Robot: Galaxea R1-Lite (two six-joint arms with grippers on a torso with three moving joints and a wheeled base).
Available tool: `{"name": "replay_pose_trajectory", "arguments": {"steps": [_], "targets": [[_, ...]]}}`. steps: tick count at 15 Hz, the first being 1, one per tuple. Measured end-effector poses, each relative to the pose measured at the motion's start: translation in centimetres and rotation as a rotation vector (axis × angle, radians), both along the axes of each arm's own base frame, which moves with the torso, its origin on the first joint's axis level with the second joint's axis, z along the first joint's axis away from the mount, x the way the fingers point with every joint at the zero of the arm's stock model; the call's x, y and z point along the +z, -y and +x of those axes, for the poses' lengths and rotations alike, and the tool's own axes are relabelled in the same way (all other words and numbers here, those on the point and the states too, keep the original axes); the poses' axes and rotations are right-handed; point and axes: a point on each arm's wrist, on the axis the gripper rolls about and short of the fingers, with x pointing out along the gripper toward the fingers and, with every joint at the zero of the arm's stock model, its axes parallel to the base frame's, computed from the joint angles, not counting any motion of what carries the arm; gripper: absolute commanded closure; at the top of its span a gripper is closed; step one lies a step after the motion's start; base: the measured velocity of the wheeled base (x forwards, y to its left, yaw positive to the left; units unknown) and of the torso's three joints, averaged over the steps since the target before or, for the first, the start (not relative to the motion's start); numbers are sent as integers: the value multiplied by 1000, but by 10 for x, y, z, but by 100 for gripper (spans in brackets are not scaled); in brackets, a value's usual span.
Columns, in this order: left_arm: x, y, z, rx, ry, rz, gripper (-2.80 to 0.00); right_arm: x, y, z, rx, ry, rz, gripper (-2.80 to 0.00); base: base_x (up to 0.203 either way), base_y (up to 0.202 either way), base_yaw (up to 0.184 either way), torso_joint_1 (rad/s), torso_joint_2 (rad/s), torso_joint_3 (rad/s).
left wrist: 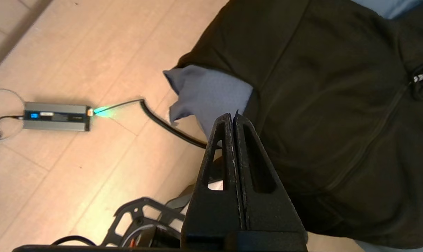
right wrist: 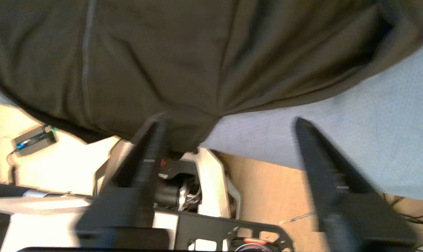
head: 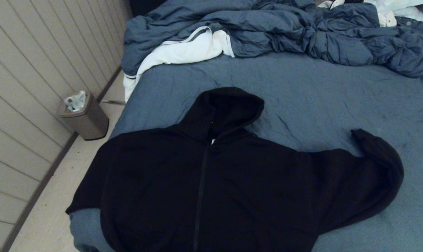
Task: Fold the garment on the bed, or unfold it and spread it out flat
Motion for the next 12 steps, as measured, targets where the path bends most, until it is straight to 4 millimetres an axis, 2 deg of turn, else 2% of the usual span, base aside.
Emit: {"name": "replay_pose_trajectory", "arguments": {"steps": [3, 6, 12], "targets": [[-4, 13, -11, 27, 21, 49, 0, -4, -2, -9, -11, 10, -16, 0, 0, 0, 0, 0, 0, 0], [-17, 23, -11, -49, 36, 60, 0, -17, -6, -24, -4, 18, -61, 0, 0, 0, 0, 0, 0, 0], [-36, 9, -20, -308, 24, -29, 0, -70, -12, -67, 78, 15, -129, 0, 0, 0, 0, 0, 0, 0]]}}
